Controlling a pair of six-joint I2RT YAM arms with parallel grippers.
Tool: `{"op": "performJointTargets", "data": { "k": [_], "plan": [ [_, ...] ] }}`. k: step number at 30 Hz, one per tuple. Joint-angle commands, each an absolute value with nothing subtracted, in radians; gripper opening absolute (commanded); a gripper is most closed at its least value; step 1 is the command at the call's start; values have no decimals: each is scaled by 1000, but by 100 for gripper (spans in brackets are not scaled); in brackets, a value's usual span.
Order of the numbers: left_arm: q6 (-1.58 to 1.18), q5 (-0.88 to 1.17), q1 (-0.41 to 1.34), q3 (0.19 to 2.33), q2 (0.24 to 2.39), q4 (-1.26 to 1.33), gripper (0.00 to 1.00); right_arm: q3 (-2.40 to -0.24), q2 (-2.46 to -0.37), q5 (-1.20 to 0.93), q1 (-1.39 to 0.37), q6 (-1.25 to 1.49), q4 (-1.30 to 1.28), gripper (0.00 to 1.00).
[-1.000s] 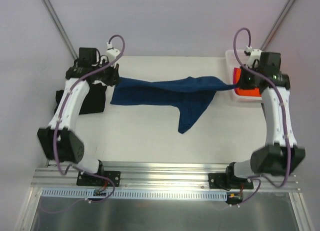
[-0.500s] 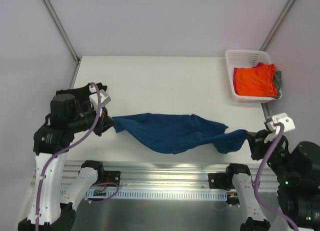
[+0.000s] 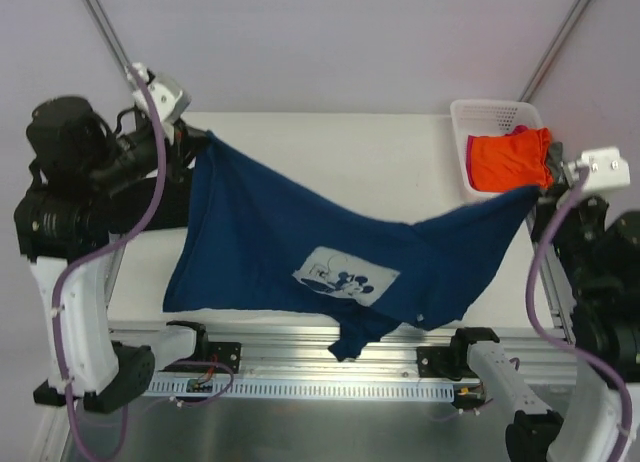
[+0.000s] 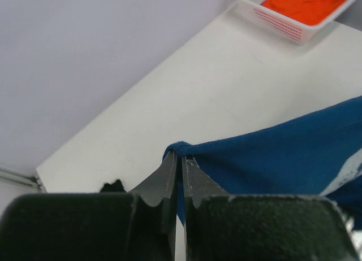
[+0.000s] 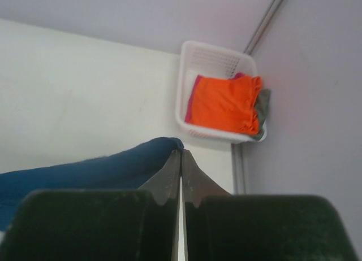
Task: Fold and stack the t-shirts
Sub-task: Flatten out the tshirt
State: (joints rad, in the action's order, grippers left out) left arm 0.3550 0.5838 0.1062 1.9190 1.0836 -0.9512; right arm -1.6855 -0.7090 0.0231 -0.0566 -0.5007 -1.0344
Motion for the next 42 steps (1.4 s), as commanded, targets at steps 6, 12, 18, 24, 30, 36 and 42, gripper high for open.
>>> {"op": "performJointTargets", "data": {
  "k": [6, 12, 18, 24, 30, 36, 42],
  "plan": [
    [387, 540, 114, 2131, 1315, -816, 0, -1802, -931, 264, -60, -586, -641, 0],
    [416, 580, 114, 2037, 1209, -793, 0, -1937, -922, 307, -60, -646, -664, 0],
    [489, 571, 114, 1936, 1046, -796, 0, -2031, -853, 350, -61, -699, -804, 1],
    [540, 488, 114, 1890, 950, -792, 0, -2028, -750, 532, -57, -850, -714, 1],
    [558, 466, 114, 1980, 1009, -773, 0, -2062, -782, 601, -112, -1069, -533, 0],
    [635, 450, 114, 1965, 1103, -750, 0, -2060, -891, 609, -245, -1204, -380, 0],
    [695, 423, 110, 1786, 1247, -709, 0, -1708, -930, 439, -264, -1111, -445, 0]
  ]
}}
